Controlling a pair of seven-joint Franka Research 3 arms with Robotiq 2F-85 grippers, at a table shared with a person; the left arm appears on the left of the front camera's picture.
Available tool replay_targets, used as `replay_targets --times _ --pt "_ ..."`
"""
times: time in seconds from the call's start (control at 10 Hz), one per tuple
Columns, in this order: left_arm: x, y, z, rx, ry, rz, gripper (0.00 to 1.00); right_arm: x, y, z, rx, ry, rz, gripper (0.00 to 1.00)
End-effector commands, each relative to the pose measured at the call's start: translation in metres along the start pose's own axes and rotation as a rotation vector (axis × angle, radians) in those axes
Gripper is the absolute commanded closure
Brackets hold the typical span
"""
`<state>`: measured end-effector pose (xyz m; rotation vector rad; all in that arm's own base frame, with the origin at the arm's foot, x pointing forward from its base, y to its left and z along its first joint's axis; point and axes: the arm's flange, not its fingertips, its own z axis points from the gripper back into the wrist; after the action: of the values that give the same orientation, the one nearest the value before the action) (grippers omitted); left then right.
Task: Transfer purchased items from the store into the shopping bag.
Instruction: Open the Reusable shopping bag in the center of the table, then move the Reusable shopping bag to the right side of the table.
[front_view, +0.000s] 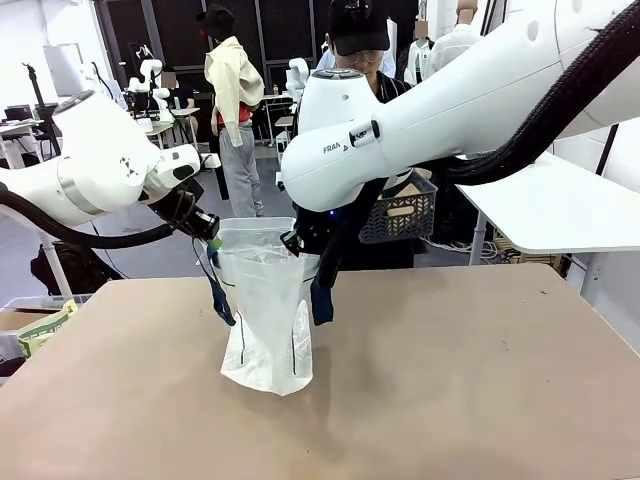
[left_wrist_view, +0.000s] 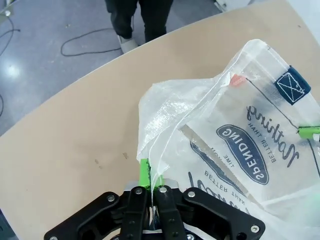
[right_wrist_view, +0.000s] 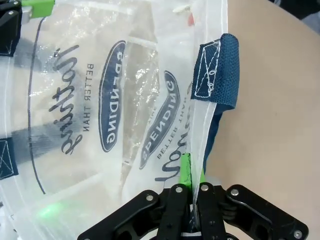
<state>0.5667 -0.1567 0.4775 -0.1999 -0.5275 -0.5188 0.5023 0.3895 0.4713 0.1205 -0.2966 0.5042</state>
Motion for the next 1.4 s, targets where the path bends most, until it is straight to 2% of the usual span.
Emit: replay_targets --times 0.0,1.3 --pt "-0.0008 0.0046 0.0029 -0.003 0.011 0.006 1.00 0.0069 0.0007 0.0010 -0.004 0.010 0.002 1.00" --pt "0.0000 0.0000 0.0000 0.000 0.000 0.000 1.00 0.0000 0.0000 0.0000 0.000 0.000 0.000 1.00"
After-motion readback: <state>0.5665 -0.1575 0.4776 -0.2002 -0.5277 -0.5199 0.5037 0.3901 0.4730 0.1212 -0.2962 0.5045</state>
